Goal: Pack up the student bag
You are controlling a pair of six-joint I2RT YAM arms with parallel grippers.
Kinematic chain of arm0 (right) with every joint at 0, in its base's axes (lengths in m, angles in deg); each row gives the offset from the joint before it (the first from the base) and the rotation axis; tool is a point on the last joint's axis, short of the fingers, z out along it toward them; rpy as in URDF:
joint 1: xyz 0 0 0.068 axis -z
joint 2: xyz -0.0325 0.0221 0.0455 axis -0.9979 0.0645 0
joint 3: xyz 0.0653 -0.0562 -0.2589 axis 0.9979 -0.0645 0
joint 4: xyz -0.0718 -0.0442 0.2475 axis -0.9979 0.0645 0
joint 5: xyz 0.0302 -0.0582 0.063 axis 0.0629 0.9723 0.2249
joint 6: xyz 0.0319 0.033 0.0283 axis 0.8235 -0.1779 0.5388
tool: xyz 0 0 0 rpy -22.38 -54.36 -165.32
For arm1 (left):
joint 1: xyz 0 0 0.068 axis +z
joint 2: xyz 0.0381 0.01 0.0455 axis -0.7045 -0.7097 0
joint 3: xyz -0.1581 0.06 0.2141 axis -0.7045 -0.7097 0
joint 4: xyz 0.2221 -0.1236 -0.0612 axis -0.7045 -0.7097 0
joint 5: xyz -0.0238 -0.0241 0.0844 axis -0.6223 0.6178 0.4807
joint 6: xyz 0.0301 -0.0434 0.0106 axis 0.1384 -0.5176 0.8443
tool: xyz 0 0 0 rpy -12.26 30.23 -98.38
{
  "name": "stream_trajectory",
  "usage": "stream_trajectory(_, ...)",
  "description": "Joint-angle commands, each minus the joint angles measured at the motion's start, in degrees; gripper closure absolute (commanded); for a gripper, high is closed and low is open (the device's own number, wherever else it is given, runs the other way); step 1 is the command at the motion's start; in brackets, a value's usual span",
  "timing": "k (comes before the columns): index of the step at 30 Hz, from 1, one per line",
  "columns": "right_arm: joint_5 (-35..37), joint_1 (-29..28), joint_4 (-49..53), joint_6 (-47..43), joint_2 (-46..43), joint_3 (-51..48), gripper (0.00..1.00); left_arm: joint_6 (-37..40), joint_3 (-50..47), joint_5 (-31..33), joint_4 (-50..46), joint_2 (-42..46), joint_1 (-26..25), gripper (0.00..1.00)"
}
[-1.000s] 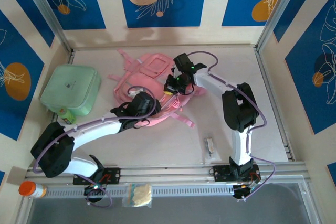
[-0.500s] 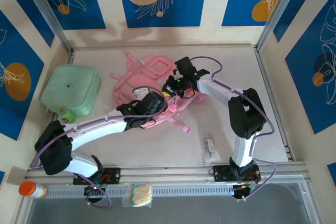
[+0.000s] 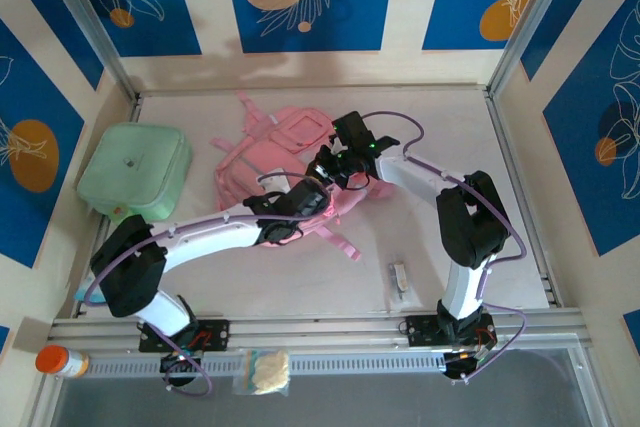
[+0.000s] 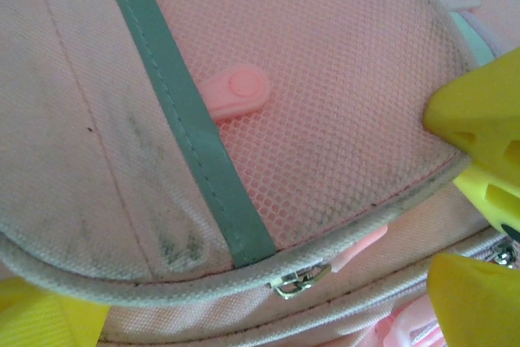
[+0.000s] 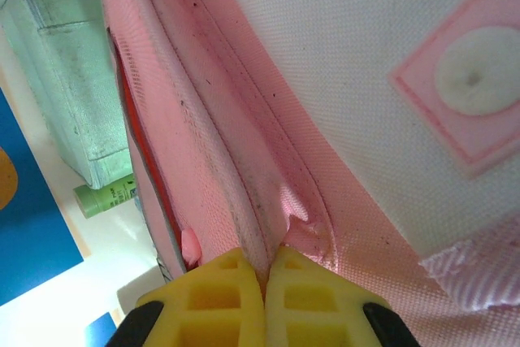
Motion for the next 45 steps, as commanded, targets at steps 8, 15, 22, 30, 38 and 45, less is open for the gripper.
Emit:
stream_trajectory(8,-4.65,-0.41,-4.90,1.77,-4.22,-0.85,1.00,-11.04,4.27,8.53,-15.00,-2.90,3.00,0.01)
stream_trajectory(15,-5.04,0.26,-5.31,1.46,-3.76,-0.17,1.00,-6.91,-0.09,4.91,-14.70,2.73,2.89,0.19)
stream_trajectory(22,-5.65,0.66,-4.92,1.02,-2.93,0.62,1.00,4.06,-4.14,-2.63,-8.60,9.58,2.82,0.39)
stream_trajectory(30,-5.22,0.37,-5.29,1.29,-2.53,0.66,1.00,7.16,-1.82,-6.99,-5.07,8.58,2.39,0.41)
stream_trajectory(38,-5.21,0.34,-5.31,1.28,-1.97,0.58,1.00,7.70,-0.01,-4.57,-0.56,4.61,2.63,0.45)
stream_trajectory(45,-5.74,-0.07,-6.13,1.70,-1.65,0.53,1.00,4.72,1.38,-3.73,0.56,0.87,4.21,0.56)
